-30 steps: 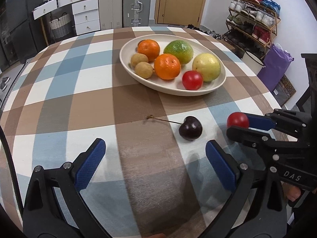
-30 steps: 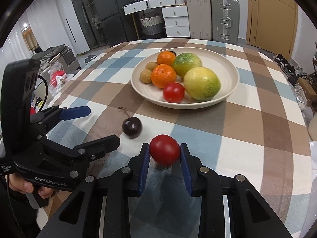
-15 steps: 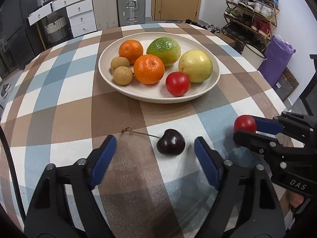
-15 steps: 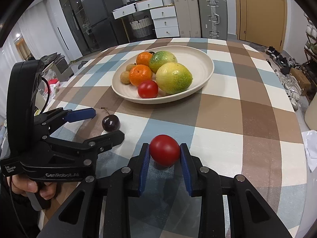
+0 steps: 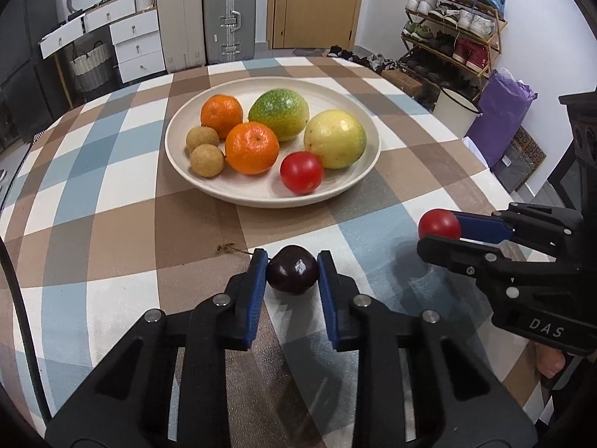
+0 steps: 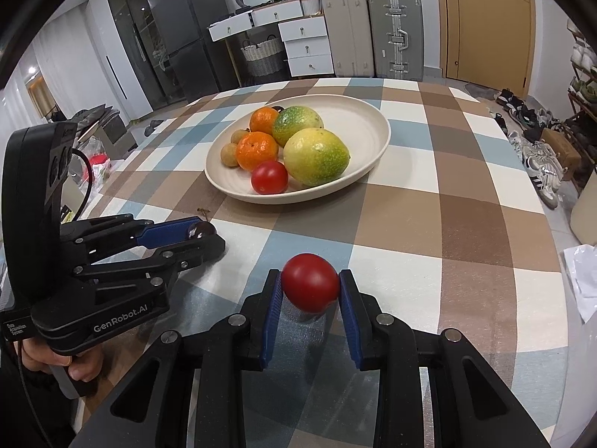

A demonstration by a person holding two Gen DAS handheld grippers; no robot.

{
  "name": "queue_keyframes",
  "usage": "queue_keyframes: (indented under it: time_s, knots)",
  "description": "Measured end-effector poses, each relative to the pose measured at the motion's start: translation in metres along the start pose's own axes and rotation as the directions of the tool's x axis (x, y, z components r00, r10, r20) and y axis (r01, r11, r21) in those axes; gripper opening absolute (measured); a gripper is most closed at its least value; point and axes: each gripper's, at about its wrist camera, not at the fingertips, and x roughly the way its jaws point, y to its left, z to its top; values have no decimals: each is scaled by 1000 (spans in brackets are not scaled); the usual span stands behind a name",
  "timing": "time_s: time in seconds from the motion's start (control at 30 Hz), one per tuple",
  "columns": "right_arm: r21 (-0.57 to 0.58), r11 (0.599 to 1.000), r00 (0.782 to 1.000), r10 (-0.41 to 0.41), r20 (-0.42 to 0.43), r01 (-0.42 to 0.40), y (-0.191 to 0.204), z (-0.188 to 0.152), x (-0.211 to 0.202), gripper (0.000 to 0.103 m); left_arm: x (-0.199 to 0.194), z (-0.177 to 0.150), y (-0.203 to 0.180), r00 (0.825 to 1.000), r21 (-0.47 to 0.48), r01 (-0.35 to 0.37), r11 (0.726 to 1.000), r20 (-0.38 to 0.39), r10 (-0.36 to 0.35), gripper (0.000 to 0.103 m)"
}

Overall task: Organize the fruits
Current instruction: 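Lift and carry the cherry and tomato over the plate with both tools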

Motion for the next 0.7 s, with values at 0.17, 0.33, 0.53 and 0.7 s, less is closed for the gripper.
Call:
queue_keyframes:
  time_s: [0.17, 0.33, 0.53, 0.7]
  knots:
    - [7, 1000, 1000, 1, 22, -1, -2, 4, -7, 31, -12, 5, 1, 999, 2, -5, 1000, 41, 5, 24]
    - [26, 999, 998, 23, 54, -25, -4, 15, -16, 31, -18, 15, 8, 997, -25, -9, 1000, 70, 11, 24]
    - [27, 999, 996, 23, 89, -26, -4, 33, -21, 31, -23, 27, 16, 994, -48, -5, 999, 106, 10, 24]
    - [61, 997, 993, 30, 116, -38, -8, 49, -21, 31, -22, 36, 22, 993, -54, -2, 999, 117, 8, 24]
